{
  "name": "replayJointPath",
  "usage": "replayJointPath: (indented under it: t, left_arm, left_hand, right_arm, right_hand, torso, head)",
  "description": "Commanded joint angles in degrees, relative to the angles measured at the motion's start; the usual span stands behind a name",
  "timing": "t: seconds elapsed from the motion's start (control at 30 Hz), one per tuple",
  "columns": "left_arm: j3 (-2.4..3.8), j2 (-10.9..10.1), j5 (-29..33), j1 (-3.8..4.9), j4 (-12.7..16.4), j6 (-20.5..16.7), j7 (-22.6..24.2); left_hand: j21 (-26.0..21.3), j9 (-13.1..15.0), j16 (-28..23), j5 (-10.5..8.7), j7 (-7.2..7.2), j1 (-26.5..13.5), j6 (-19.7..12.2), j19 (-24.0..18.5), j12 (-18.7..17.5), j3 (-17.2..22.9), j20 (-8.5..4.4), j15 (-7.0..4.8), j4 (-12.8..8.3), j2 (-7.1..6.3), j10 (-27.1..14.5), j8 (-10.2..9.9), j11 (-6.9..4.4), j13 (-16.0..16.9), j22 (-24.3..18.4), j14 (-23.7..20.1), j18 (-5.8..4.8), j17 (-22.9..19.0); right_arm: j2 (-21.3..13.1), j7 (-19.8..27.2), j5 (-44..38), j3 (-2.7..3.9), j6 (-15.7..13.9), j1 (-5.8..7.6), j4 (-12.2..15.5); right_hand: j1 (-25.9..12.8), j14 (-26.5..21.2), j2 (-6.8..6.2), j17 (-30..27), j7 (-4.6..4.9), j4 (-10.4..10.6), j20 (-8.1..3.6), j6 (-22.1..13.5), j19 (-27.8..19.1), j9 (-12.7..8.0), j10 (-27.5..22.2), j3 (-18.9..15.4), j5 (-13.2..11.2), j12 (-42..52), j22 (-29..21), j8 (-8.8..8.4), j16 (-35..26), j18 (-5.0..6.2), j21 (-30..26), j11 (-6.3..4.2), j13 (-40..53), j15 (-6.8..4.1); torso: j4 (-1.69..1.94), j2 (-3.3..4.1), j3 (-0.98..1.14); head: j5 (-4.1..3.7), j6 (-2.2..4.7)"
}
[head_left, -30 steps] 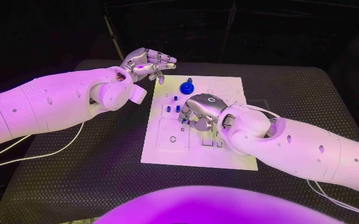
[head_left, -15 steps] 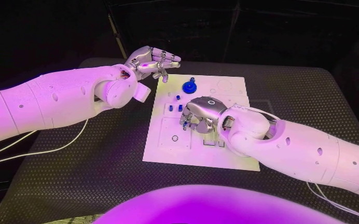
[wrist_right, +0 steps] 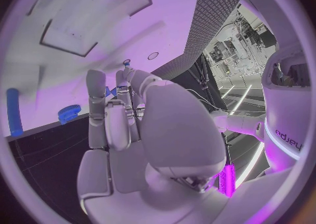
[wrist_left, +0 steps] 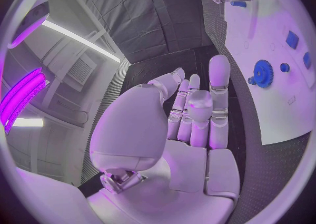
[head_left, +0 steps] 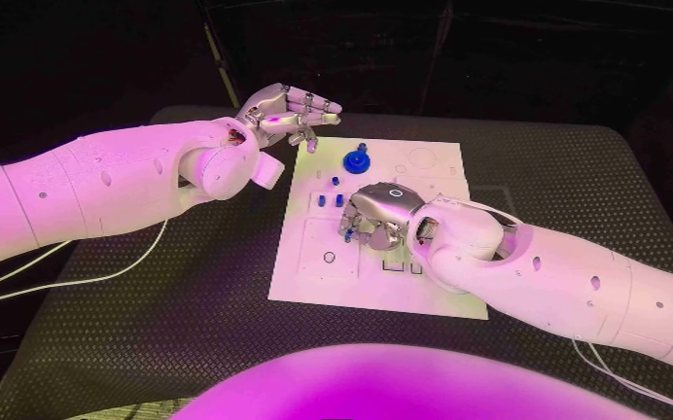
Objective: Assemble the parts on the task board
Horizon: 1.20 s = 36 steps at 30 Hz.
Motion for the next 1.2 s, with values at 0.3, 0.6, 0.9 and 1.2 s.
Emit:
replayJointPath:
  t: [0.3,0.6,0.9,1.2]
  left_arm:
    - [0.05,0.13,0.34,0.13,-0.17,0.87,0.21]
    - [0.05,0.23,0.34,0.14,-0.23,1.0,0.1]
    - [0.05,0.25,0.34,0.15,-0.23,1.1,0.03]
    - [0.05,0.3,0.34,0.17,-0.24,1.23,-0.05]
  left_hand:
    - [-0.2,-0.05,-0.07,0.2,0.08,-0.4,-0.4,-0.32,-0.05,-0.04,0.14,0.23,-0.13,0.1,-0.41,-0.28,0.18,-0.06,-0.06,-0.28,0.4,-0.07]
    - [-0.2,-0.05,-0.07,0.2,0.08,-0.4,-0.4,-0.32,-0.05,-0.04,0.14,0.23,-0.13,0.1,-0.41,-0.28,0.18,-0.06,-0.06,-0.28,0.4,-0.07]
    - [-0.2,-0.05,-0.07,0.2,0.08,-0.4,-0.4,-0.32,-0.05,-0.04,0.14,0.23,-0.13,0.1,-0.41,-0.28,0.18,-0.06,-0.06,-0.28,0.4,-0.07]
    - [-0.41,-0.03,-0.08,0.2,0.09,-0.61,-0.43,-0.39,0.01,-0.12,0.19,0.28,-0.04,0.14,-0.51,-0.27,0.21,-0.05,-0.26,-0.33,0.43,-0.16]
  right_arm:
    - [0.13,0.44,-0.34,-0.02,1.92,-0.02,-0.34]
    - [0.39,-0.03,-0.45,-0.07,2.86,-0.04,-0.64]
    - [0.6,-0.87,-1.88,-0.87,3.15,-0.07,-0.55]
    - [1.09,-1.51,-2.46,-1.59,3.71,-0.1,-0.79]
  right_hand:
    - [-0.49,2.65,0.16,0.02,0.32,-0.08,-0.04,0.25,-0.45,0.04,0.11,0.16,0.06,-0.32,-0.02,-0.34,0.29,-0.62,0.08,0.07,0.09,-0.07]
    - [-0.61,2.65,0.19,0.03,0.32,-0.09,-0.03,0.25,-0.49,0.04,0.1,0.15,0.05,-0.35,-0.08,-0.35,0.3,-0.61,0.05,0.07,0.1,-0.06]
    - [-1.21,2.61,0.21,-0.09,0.32,-0.21,0.03,0.17,-0.66,0.04,-0.02,-0.05,-0.03,-0.48,-0.32,-0.45,0.26,-0.57,-0.1,0.08,0.11,-0.03]
    - [-3.25,2.48,0.03,-0.53,0.5,-0.44,0.3,-0.78,-1.12,-0.1,-1.0,-1.17,0.59,-1.27,-1.1,-1.11,0.09,-0.48,-0.69,0.31,-0.03,0.22]
  torso:
    - [-0.04,-0.03,-0.01]
    - [-0.02,-0.04,0.01]
    - [0.0,0.0,0.01]
    - [-0.05,-0.03,0.0]
  head:
    - [0.09,-0.02]
    - [0.08,-0.02]
    - [0.11,-0.02]
    - [0.16,-0.02]
